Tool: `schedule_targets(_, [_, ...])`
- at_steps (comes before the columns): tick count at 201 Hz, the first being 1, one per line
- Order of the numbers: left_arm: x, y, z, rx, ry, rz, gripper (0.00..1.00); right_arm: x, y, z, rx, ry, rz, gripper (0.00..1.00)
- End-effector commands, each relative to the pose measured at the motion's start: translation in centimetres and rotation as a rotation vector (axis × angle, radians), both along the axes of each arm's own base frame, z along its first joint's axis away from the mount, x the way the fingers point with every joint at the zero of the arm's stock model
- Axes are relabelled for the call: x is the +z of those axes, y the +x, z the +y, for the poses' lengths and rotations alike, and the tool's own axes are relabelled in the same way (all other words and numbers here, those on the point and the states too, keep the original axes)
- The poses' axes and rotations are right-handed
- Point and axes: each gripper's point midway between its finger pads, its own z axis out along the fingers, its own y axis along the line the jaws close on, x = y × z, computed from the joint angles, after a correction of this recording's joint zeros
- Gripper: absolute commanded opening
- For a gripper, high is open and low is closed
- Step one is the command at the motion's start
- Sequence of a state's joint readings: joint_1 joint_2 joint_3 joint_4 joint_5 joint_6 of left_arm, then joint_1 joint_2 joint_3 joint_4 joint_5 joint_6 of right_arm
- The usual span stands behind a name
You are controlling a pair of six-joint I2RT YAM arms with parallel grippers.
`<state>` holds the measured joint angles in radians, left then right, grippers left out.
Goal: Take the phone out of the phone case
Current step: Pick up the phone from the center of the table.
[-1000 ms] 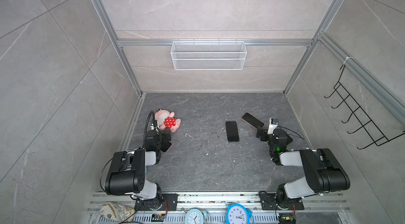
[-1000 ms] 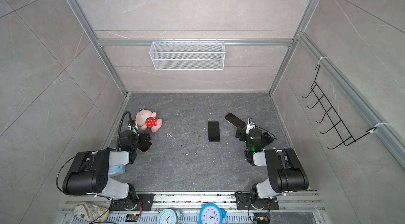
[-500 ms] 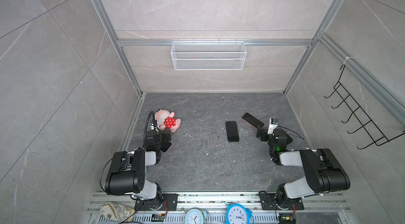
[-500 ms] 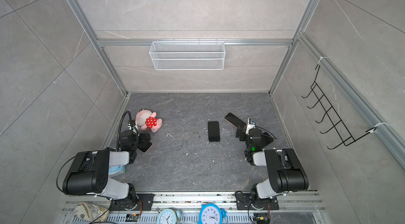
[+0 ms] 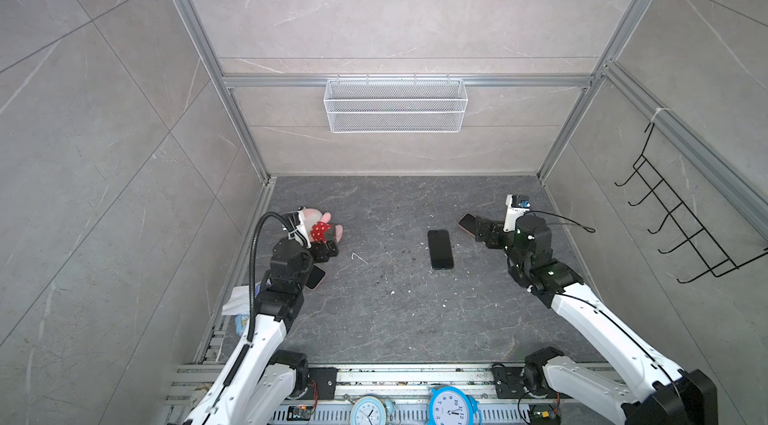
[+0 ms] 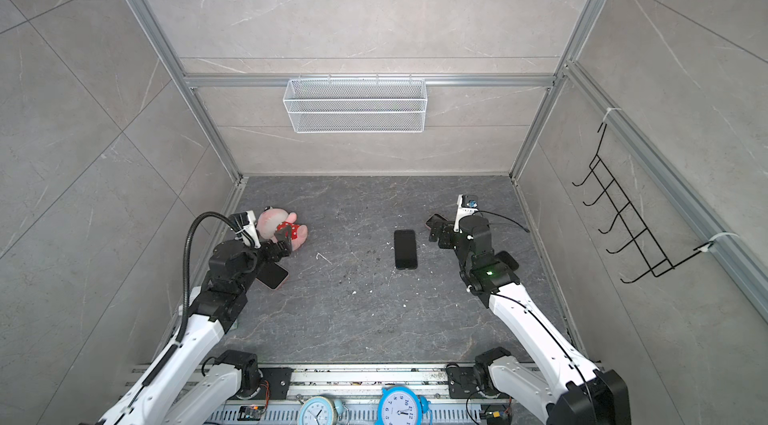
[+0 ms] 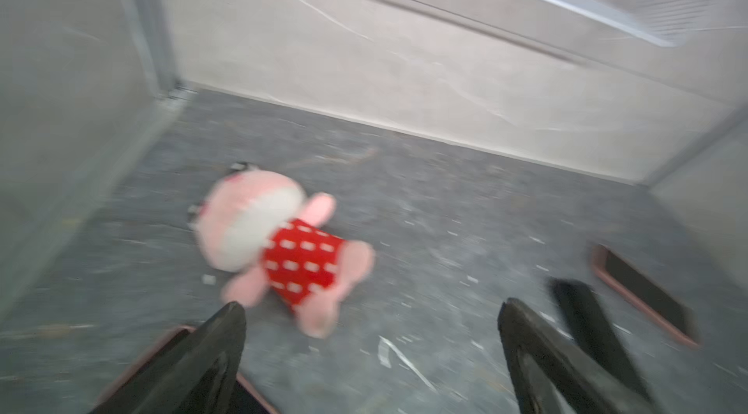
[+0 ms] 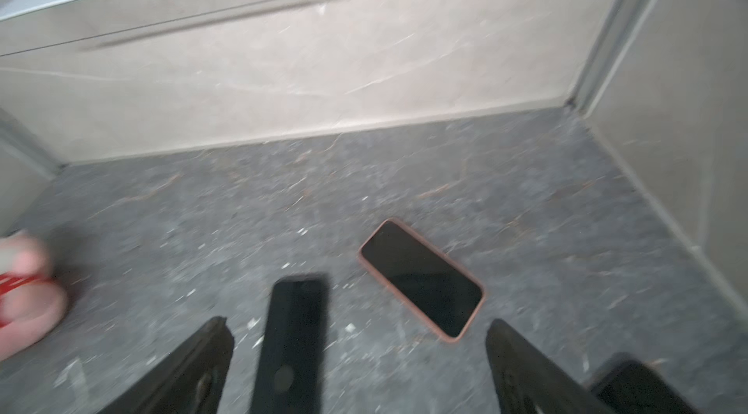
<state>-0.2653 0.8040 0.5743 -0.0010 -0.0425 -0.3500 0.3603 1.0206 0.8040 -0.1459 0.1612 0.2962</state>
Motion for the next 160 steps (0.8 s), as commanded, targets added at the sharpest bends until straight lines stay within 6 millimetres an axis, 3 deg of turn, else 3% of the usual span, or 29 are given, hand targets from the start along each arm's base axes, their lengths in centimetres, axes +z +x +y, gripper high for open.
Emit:
schedule_targets(1, [-4.8,-2.9,-2.5,-0.077,-0.113,0.298,1.00,-5.0,-4.3,3.0,0.110,0.046,0.302,1.00])
schedule_targets(19, [-5.7,-3.7,-4.6,-0.128,-0.146,0.360,1.00,-6.1,-5.1,5.0,0.145,0.042,0.365,1.00])
schedule_targets(46, [-7.5,-4.5,-6.6,-0.150,-0.070,0.433,0.99,-9.3,-5.4,8.3,0.182,-0.047,0.487,1.00])
schedule_targets(72, [-8.8,-5.0,-8.2,-0.156,-0.004,0.475,0.99,-11.0,-4.9,11.0,0.190,-0.105,0.527,1.00])
schedule_targets(160, [-10.1,-5.7,-11.4,-0.195,0.034,0.484,0.96,-16.2,-2.3,11.9,0.132,-0.212,0.617,1.00])
